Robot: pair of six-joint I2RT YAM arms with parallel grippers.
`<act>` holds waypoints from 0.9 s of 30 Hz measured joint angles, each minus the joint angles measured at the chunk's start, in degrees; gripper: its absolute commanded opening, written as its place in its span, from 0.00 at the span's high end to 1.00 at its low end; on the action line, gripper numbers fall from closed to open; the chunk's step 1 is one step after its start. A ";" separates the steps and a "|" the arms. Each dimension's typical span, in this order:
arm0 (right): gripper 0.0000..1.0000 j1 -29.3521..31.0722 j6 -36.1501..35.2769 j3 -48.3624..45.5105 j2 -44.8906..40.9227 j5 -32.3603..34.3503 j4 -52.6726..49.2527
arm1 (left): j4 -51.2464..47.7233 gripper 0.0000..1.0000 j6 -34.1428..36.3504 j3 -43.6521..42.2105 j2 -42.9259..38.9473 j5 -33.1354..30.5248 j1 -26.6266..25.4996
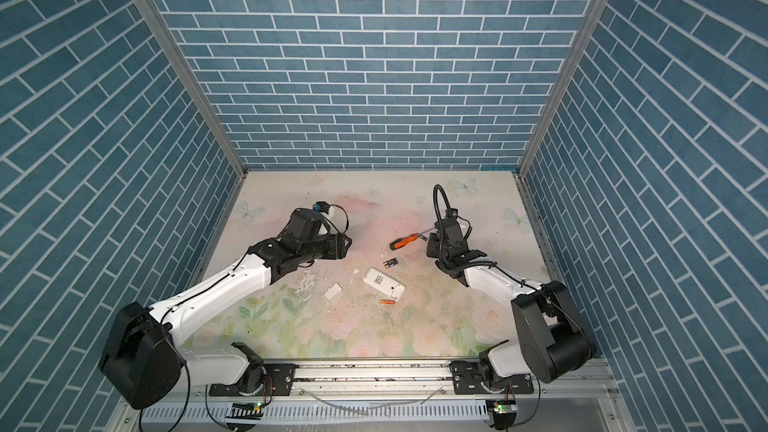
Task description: Unload the batteries from the remote control
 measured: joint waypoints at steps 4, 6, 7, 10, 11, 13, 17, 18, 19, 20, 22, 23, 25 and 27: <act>0.45 -1.95 -0.28 0.00 -0.50 -0.76 -0.55 | 1.03 0.25 0.13 -1.62 -1.25 -0.79 2.71; 0.45 -3.34 -0.63 0.00 -0.50 -1.31 -0.76 | 1.49 0.25 0.26 -2.16 -1.75 -1.11 4.09; 0.45 -4.00 -0.70 0.00 -0.50 -1.62 -0.81 | 1.81 0.25 0.35 -2.45 -2.03 -1.22 4.72; 0.45 -5.44 -1.11 0.42 -0.26 -2.43 -1.05 | 3.10 0.25 0.85 -3.37 -2.93 -1.77 6.10; 0.45 -5.86 -1.18 1.05 0.24 -2.78 -1.25 | 3.48 0.25 1.14 -3.65 -3.19 -1.99 6.32; 0.46 -6.21 -1.68 2.80 1.79 -3.28 -1.27 | 4.07 0.25 1.62 -4.07 -3.63 -2.91 6.51; 0.38 -6.38 -2.64 3.85 3.15 -3.72 0.57 | 4.79 0.23 3.15 -5.57 -5.33 -7.56 6.62; 0.30 -6.49 -3.02 3.58 2.97 -3.45 1.31 | 4.83 0.21 3.58 -6.08 -5.99 -9.25 6.73; 0.19 -6.60 -3.32 3.06 2.54 -3.15 2.21 | 4.85 0.16 4.20 -6.69 -6.84 -11.47 6.91; 0.03 -6.91 -4.09 2.25 1.60 -2.67 2.82 | 4.92 0.01 4.94 -7.45 -7.82 -14.10 7.13; 0.01 -8.09 -5.84 0.81 -1.11 -1.25 2.71 | 5.70 0.00 6.29 -9.22 -10.03 -19.12 7.93; 0.01 -9.01 -6.69 0.24 -2.84 -0.33 2.69 | 6.78 0.00 7.23 -10.38 -11.28 -21.99 8.55; 0.01 -10.80 -8.48 -0.42 -5.92 1.36 2.73 | 8.87 0.00 9.09 -12.41 -13.16 -26.27 10.16; 0.01 -12.50 -10.32 -0.68 -8.90 2.95 2.78 | 10.93 0.00 10.80 -14.01 -14.01 -29.07 12.81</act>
